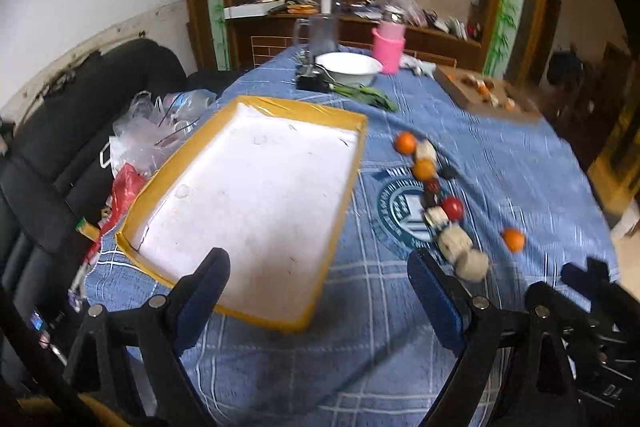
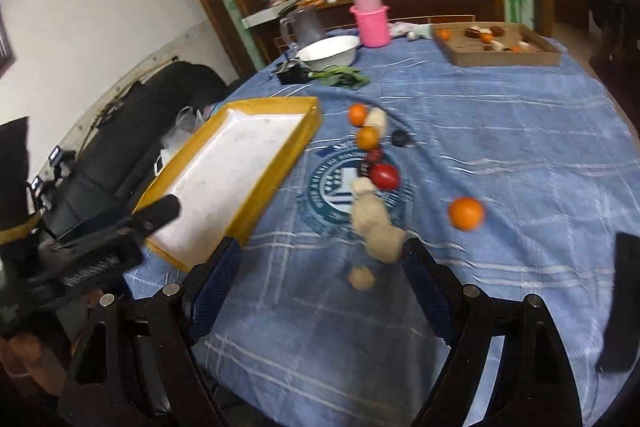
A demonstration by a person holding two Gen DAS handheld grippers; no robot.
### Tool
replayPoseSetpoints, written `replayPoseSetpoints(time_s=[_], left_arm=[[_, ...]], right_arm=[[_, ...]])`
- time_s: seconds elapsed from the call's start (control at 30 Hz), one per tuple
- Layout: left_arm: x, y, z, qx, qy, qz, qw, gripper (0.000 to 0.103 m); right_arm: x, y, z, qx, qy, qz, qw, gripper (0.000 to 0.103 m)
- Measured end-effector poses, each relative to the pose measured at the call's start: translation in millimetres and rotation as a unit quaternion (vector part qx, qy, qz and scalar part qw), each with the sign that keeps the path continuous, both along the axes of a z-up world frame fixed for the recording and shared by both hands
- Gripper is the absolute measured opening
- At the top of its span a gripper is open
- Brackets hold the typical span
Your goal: Organize fruits
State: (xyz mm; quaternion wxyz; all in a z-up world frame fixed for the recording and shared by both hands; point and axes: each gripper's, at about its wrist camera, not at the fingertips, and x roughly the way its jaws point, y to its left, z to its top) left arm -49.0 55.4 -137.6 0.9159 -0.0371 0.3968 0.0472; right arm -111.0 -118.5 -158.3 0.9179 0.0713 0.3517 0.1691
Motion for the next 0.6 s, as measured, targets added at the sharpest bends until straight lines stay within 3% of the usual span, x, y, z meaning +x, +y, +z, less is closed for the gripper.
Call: replayPoseSetpoints(time_s=[0.33, 0.6], left_arm=[[-33, -42, 13, 0.027, -0.003, -0.013, 0.9995, 0.092], [-47, -47, 18, 0.025, -0.002, -0.037, 0.9990, 0.092]], right_arm=[[-25, -27, 9, 0.002, -0.023, -0.016, 1.000, 0.081], [-34, -34, 8, 0.013, -0.028, -0.025, 0.999, 0.068]])
